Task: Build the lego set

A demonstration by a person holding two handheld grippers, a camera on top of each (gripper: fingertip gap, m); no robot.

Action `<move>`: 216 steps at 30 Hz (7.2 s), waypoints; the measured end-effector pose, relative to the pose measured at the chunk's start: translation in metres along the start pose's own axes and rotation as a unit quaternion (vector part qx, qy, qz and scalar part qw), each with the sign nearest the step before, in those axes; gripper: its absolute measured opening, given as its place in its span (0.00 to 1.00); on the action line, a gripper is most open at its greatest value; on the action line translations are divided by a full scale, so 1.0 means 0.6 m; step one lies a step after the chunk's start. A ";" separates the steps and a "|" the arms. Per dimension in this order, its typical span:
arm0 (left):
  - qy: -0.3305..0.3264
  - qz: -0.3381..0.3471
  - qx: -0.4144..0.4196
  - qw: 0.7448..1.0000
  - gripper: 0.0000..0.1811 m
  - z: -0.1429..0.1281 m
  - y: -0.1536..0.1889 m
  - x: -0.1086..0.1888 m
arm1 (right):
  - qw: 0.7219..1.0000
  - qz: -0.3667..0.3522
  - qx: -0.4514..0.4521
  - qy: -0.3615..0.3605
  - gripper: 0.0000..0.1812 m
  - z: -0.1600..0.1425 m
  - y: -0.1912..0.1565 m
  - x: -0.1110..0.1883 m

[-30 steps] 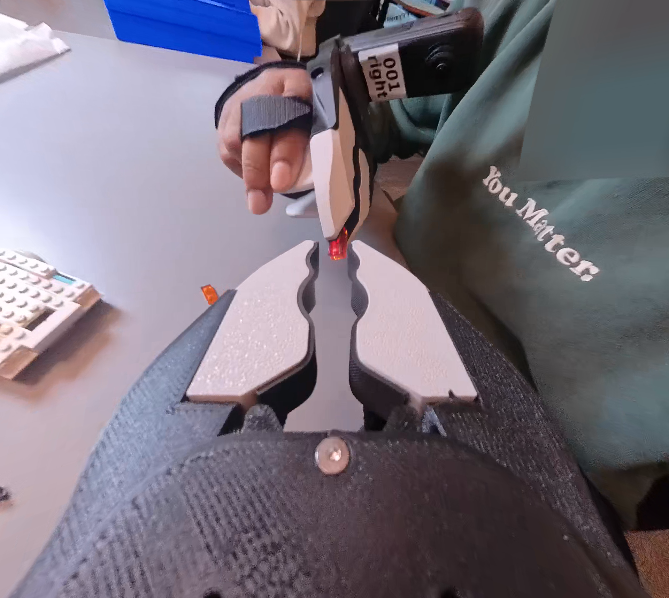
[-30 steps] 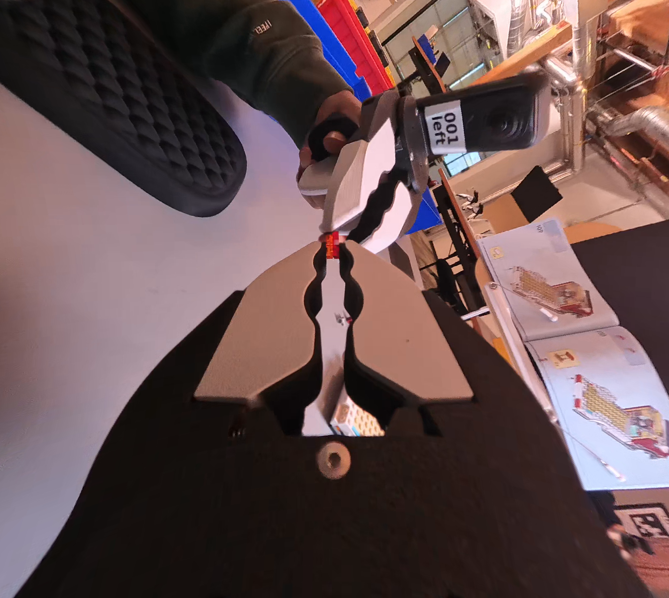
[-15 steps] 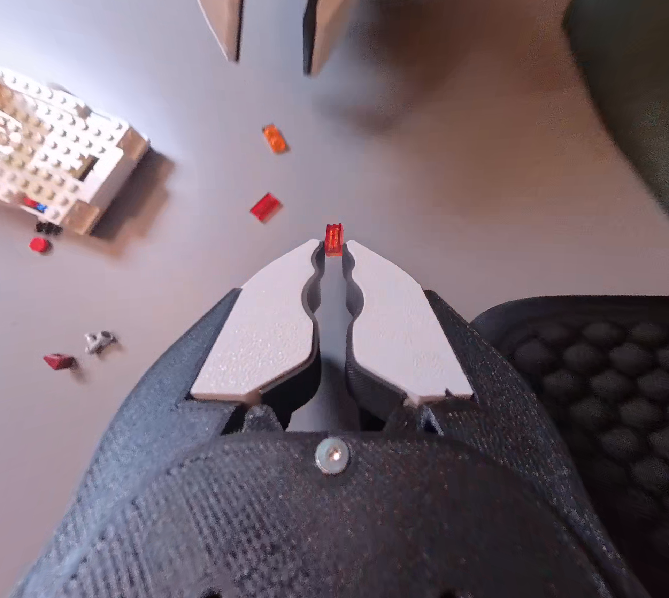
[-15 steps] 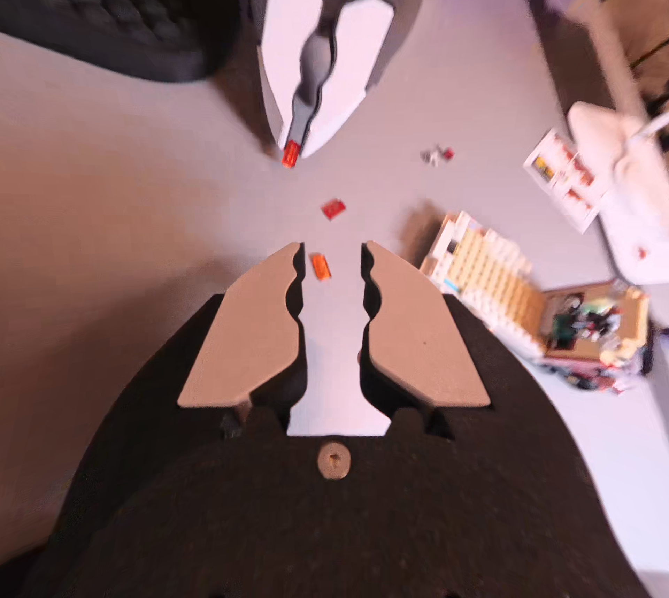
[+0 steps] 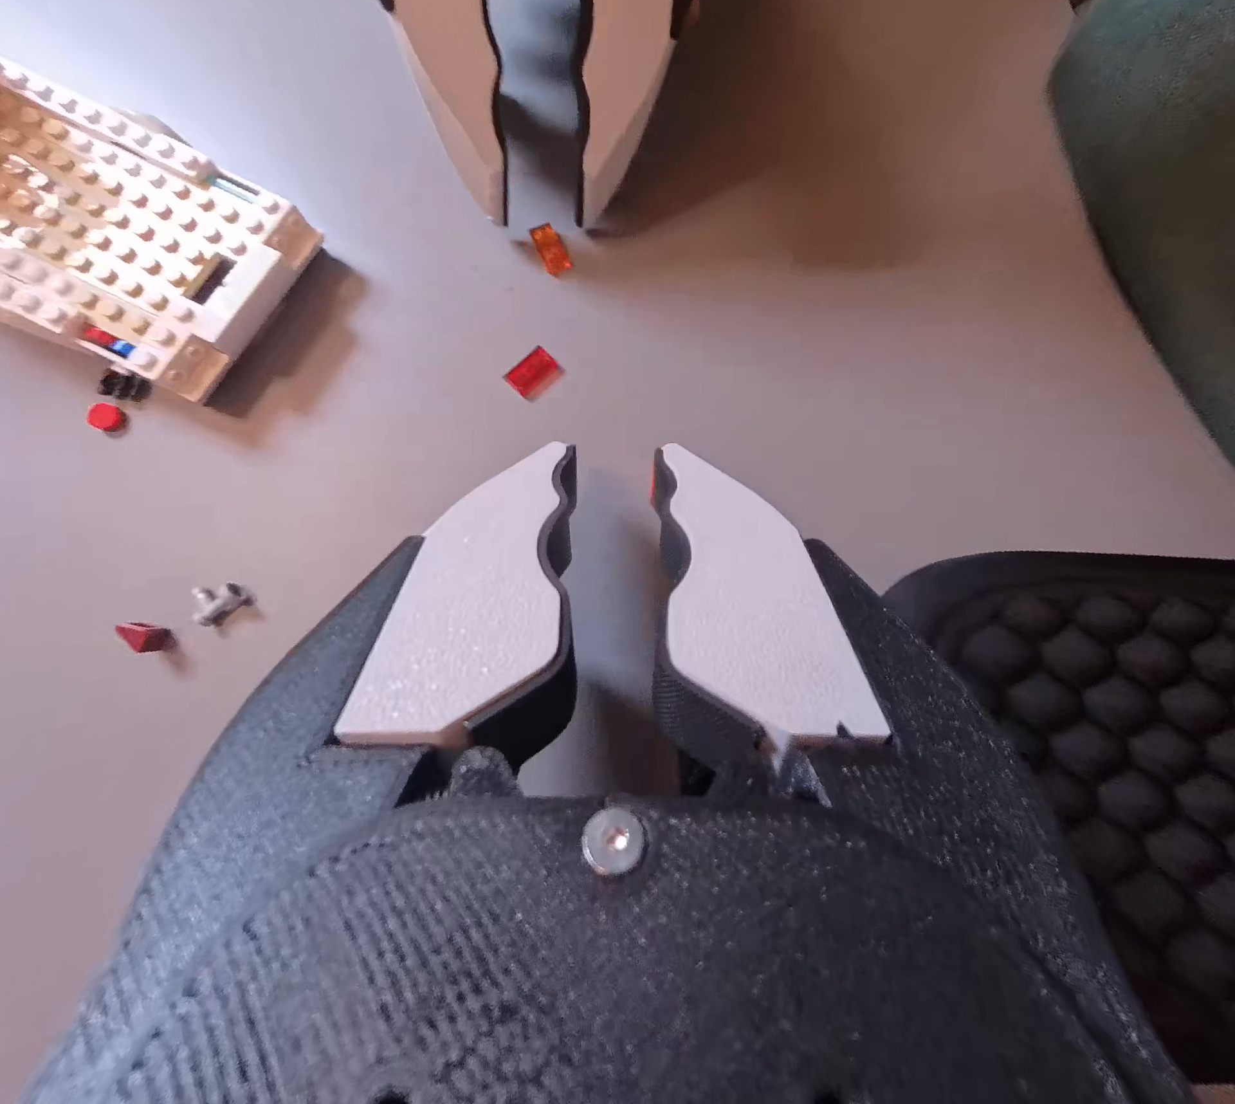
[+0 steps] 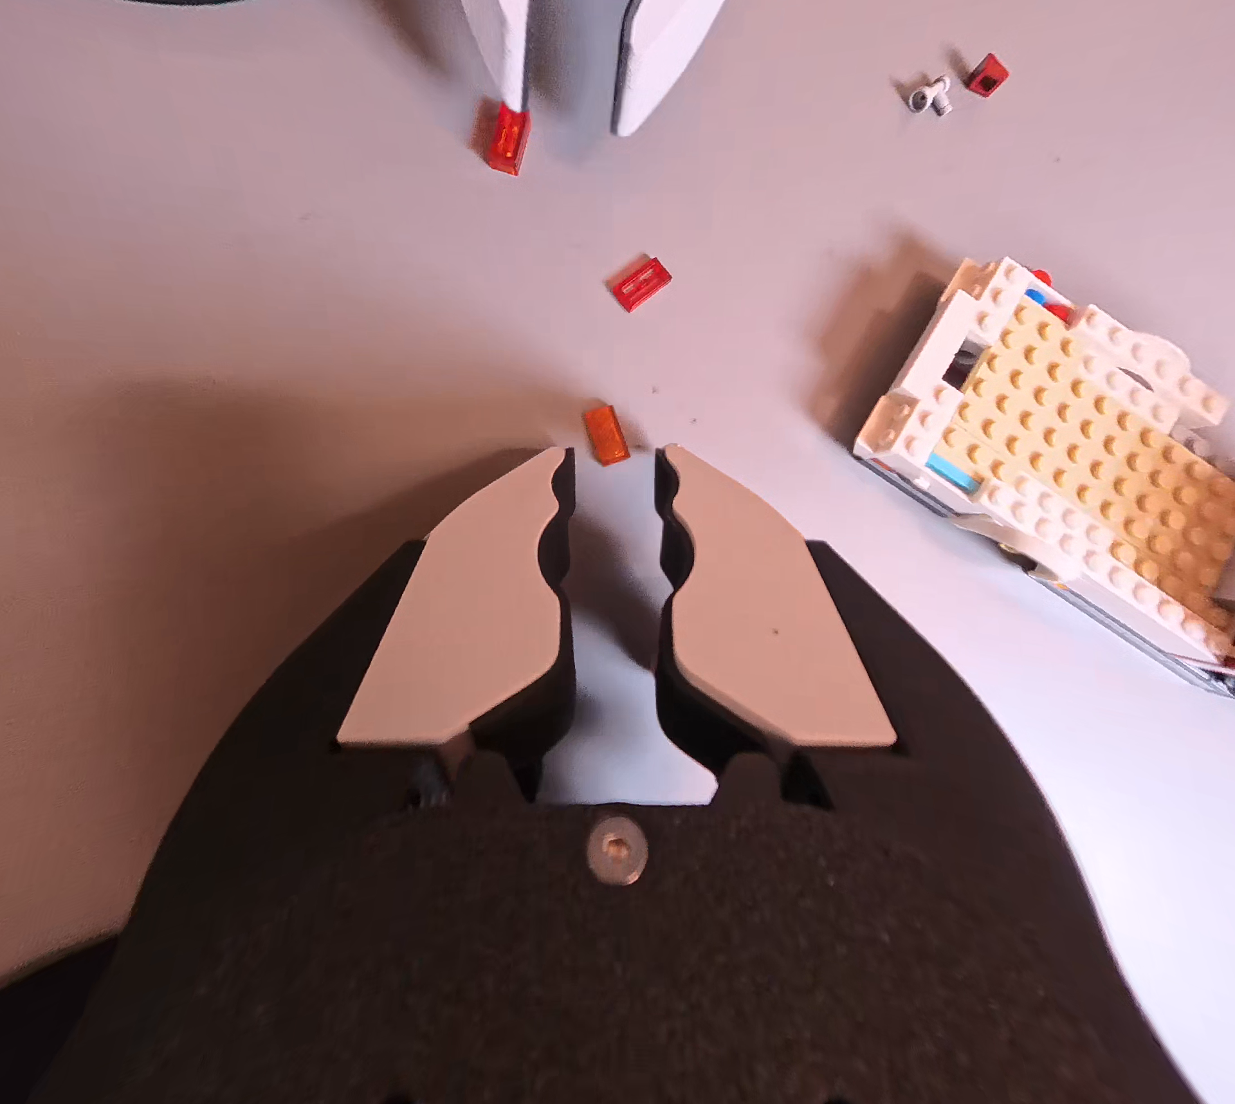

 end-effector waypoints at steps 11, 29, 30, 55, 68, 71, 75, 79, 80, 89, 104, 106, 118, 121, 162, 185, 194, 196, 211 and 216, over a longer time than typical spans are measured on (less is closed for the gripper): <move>-0.040 0.016 -0.035 0.998 0.09 0.015 -0.048 -0.041 | 0.999 0.024 0.009 -0.021 0.05 0.011 -0.011 -0.011; 0.186 -0.145 0.065 0.970 0.05 0.094 0.000 -0.001 | 0.978 -0.037 0.066 0.196 0.08 0.087 -0.035 0.059; 0.200 -0.155 0.070 0.965 0.05 0.100 0.002 0.003 | 0.975 -0.044 0.068 0.206 0.08 0.093 -0.036 0.065; 0.253 -0.156 0.107 0.949 0.04 0.129 0.001 0.015 | 0.967 -0.062 0.015 0.248 0.02 0.107 -0.024 0.084; 0.160 0.264 -0.141 0.941 0.08 0.170 -0.027 0.042 | 0.792 0.183 -0.429 0.394 0.02 0.101 0.037 0.110; 0.144 0.287 -0.159 0.933 0.08 0.172 -0.027 0.039 | 0.764 0.212 -0.456 0.404 0.02 0.102 0.037 0.110; 0.141 0.296 -0.168 0.930 0.05 0.173 -0.027 0.038 | 0.750 0.220 -0.472 0.408 0.02 0.103 0.038 0.110; 0.140 0.307 -0.174 0.925 0.04 0.173 -0.028 0.037 | 0.742 0.222 -0.482 0.409 0.02 0.102 0.040 0.111; 0.140 0.309 -0.174 0.925 0.04 0.173 -0.028 0.036 | 0.741 0.223 -0.484 0.409 0.02 0.101 0.040 0.110; 0.161 0.183 -0.003 0.970 0.04 0.146 -0.026 0.009 | 0.901 0.107 -0.272 0.322 0.10 0.073 0.036 0.108; 0.020 0.133 0.091 0.987 0.04 0.076 0.001 -0.089 | 0.995 0.042 -0.027 0.088 0.09 0.007 -0.020 0.019; 0.013 0.132 0.090 0.987 0.04 0.073 0.003 -0.093 | 0.996 0.039 -0.017 0.076 0.08 0.005 -0.020 0.015; -0.001 0.127 0.085 0.988 0.04 0.067 0.009 -0.101 | 0.998 0.047 0.024 0.021 0.06 0.009 -0.023 0.002; -0.007 0.129 0.078 0.989 0.04 0.066 0.010 -0.101 | 0.998 0.049 0.031 0.013 0.05 0.009 -0.025 0.000; -0.020 0.106 0.066 0.992 0.05 0.062 0.024 -0.101 | 0.996 0.067 0.054 -0.013 0.05 0.012 -0.040 -0.006; -0.025 0.121 0.004 0.992 0.09 0.056 0.013 -0.097 | 0.997 0.057 -0.033 -0.041 0.04 0.017 -0.039 -0.013; -0.025 0.109 0.038 0.993 0.05 0.052 0.012 -0.096 | 0.996 0.026 -0.077 -0.031 0.04 0.021 -0.040 -0.017; -0.027 0.108 0.037 0.993 0.05 0.052 0.012 -0.096 | 0.996 0.026 -0.074 -0.031 0.05 0.021 -0.041 -0.017; 0.021 0.019 0.068 0.997 0.04 0.063 0.015 -0.078 | 0.994 -0.014 0.061 0.092 0.11 0.032 -0.046 0.014; 0.105 -0.094 0.132 0.981 0.04 0.084 0.024 -0.043 | 0.979 -0.027 0.127 0.160 0.13 0.064 -0.063 0.044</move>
Point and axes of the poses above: each gripper's, where its closed fingertips meet, x back along the fingers, z out of its top, y = z × x across the jaws, the point moved 3 cm from there along x, back along the fingers, and after that the axes turned 1 degree about y, right-handed, at the moved point
